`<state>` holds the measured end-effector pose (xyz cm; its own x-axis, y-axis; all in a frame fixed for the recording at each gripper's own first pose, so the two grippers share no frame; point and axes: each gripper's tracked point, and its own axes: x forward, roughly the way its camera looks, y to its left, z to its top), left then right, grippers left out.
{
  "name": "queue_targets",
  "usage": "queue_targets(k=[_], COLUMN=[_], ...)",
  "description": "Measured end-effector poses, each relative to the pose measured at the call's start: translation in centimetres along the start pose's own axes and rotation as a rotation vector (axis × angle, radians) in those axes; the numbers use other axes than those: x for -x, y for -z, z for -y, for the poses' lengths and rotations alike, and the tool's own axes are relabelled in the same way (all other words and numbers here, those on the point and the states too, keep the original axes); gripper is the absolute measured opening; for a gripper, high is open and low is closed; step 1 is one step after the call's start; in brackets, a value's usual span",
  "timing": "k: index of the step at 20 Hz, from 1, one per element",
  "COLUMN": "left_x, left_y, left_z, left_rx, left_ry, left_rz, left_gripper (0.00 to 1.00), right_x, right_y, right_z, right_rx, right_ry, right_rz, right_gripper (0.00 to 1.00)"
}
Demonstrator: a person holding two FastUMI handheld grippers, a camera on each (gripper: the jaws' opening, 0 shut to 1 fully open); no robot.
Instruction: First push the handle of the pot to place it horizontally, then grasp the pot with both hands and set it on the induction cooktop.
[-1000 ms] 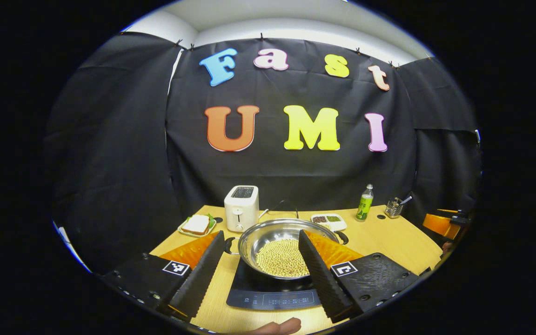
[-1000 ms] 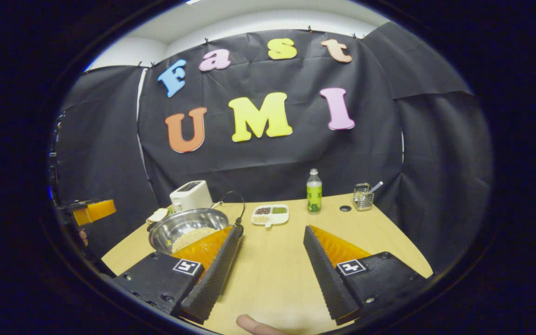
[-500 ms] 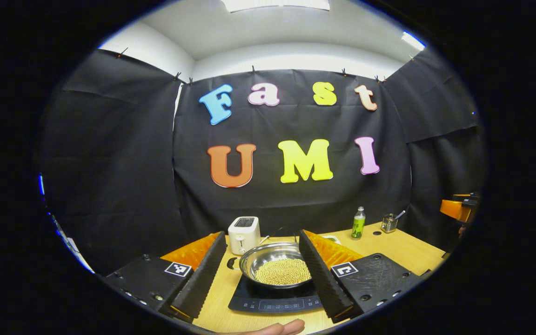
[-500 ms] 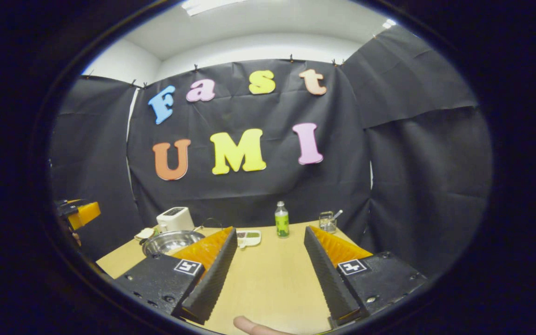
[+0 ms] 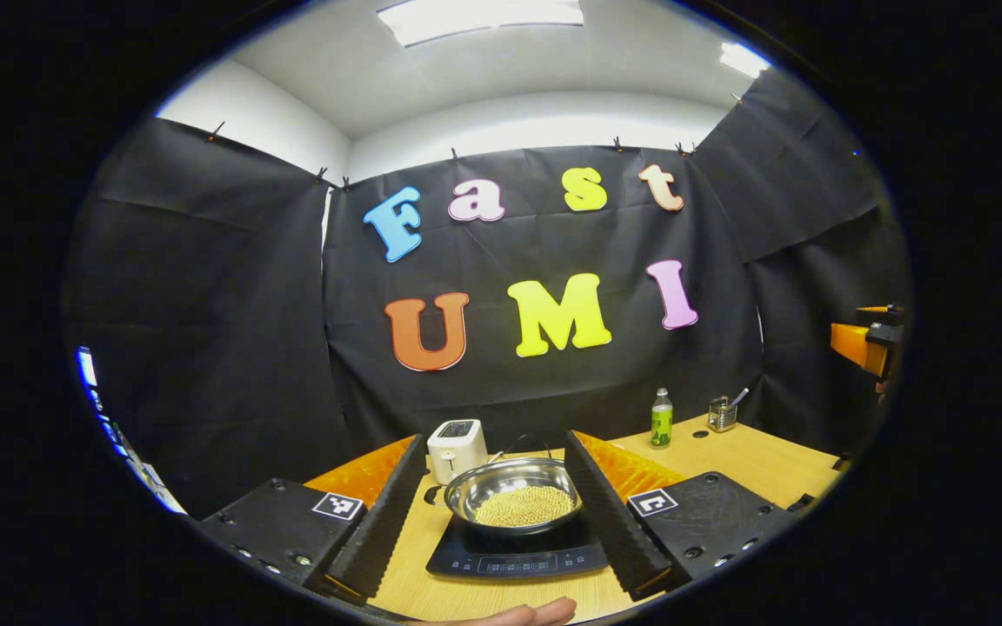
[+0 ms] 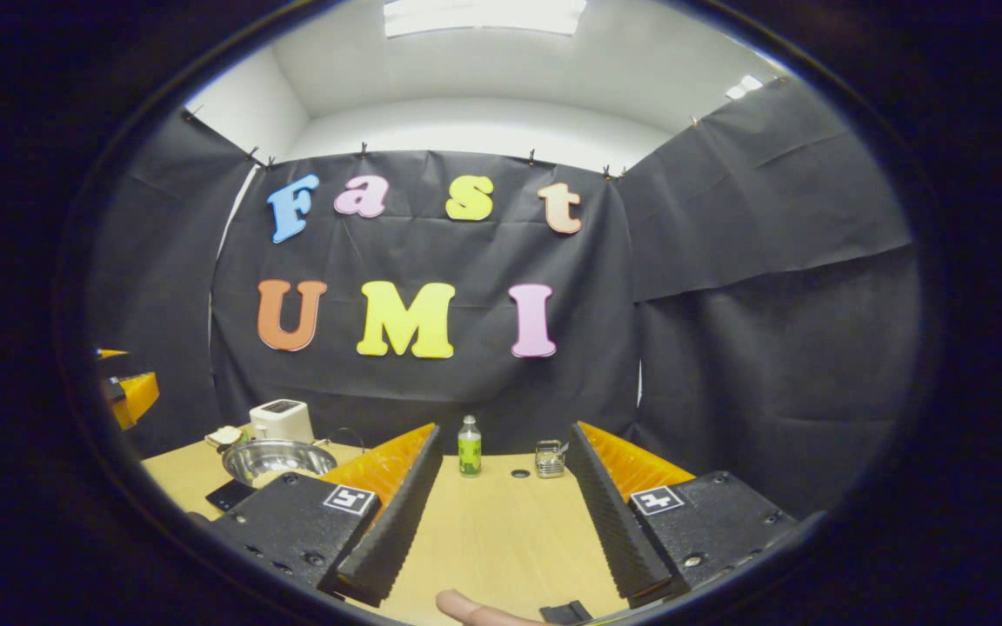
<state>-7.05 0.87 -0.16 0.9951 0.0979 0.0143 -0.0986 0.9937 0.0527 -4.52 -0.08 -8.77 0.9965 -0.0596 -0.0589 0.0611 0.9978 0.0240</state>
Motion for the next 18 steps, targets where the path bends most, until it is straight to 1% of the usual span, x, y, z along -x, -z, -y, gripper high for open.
queue_targets(k=[3,5,7,10,13,18], left_x=[0.2,0.2,0.2,0.1,-0.3,0.0], left_y=[0.5,0.2,-0.1,0.3,0.6,0.4], left_z=[-0.2,-0.3,-0.4,-0.3,-0.1,0.1], left_rx=[0.041,0.095,0.121,0.120,0.113,0.111], left_ry=[-0.013,-0.006,0.002,0.016,0.020,0.024], left_rz=[-0.035,-0.042,-0.036,-0.044,-0.054,-0.051], left_gripper=[0.95,0.95,0.95,0.95,0.95,0.95], right_x=[0.6,0.6,0.9,1.0,1.0,1.8], right_y=[0.0,0.2,0.4,0.4,0.6,0.4], right_z=[-0.4,-0.7,-0.5,0.1,0.2,0.4], right_rx=[-0.014,-0.021,-0.033,-0.045,-0.040,-0.040], right_ry=[-0.033,-0.055,-0.063,-0.042,-0.036,-0.050], right_rz=[-0.014,-0.019,-0.032,-0.039,-0.045,-0.044], right_gripper=[0.92,0.91,0.92,0.91,0.91,0.91])
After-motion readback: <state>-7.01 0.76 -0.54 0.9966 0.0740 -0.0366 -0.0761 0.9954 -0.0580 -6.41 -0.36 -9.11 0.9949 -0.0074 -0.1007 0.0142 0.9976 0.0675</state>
